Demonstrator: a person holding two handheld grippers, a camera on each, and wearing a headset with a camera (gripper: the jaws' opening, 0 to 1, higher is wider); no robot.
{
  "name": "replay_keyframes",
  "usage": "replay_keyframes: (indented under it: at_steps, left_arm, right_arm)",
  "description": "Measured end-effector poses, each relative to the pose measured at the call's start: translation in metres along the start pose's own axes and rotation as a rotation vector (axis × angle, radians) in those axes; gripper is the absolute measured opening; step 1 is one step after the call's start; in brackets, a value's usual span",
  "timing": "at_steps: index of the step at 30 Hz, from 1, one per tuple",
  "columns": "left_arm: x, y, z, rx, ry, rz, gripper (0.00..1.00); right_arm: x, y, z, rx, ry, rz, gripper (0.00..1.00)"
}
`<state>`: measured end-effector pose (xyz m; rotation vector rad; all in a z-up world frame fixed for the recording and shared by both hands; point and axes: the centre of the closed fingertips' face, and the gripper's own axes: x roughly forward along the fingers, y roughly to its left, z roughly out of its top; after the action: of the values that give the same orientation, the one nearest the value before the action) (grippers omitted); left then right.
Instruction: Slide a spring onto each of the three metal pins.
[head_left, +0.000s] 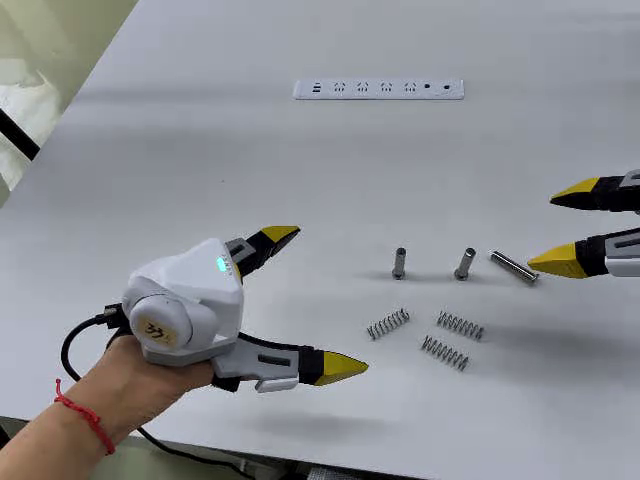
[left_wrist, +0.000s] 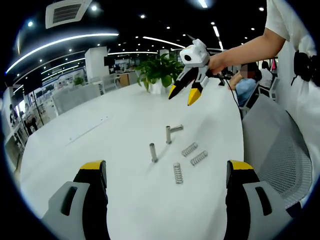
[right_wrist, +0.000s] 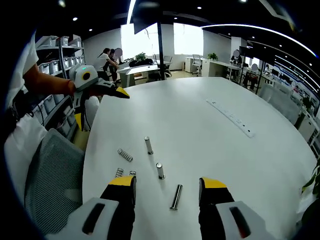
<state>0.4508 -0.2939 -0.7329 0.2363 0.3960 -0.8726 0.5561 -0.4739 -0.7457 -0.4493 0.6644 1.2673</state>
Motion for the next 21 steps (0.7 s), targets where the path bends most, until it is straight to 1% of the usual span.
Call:
replay_keyframes:
  at_steps: [10, 12, 14, 19, 21]
  left_arm:
    - [0.000, 0.004, -0.002, -0.004, -0.002, 0.001, 0.99]
    - [0.000, 0.004, -0.002, -0.005, -0.003, 0.000, 0.99]
    - [0.000, 0.004, -0.002, -0.007, -0.005, 0.002, 0.99]
    - [0.000, 0.004, -0.003, -0.010, -0.007, -0.001, 0.99]
    - [0.000, 0.004, -0.004, -0.011, -0.007, 0.000, 0.99]
  right_arm:
    - [0.025, -0.002, -0.005, 0.004, 0.076, 0.012, 0.40]
    - [0.028, -0.003, -0.007, 0.001, 0.097, 0.006, 0.38]
    - [0.033, -0.003, -0.008, 0.010, 0.106, 0.008, 0.37]
    - [0.045, -0.004, -0.016, 0.010, 0.170, 0.011, 0.32]
    - [0.048, -0.005, -0.020, 0.002, 0.206, 0.010, 0.29]
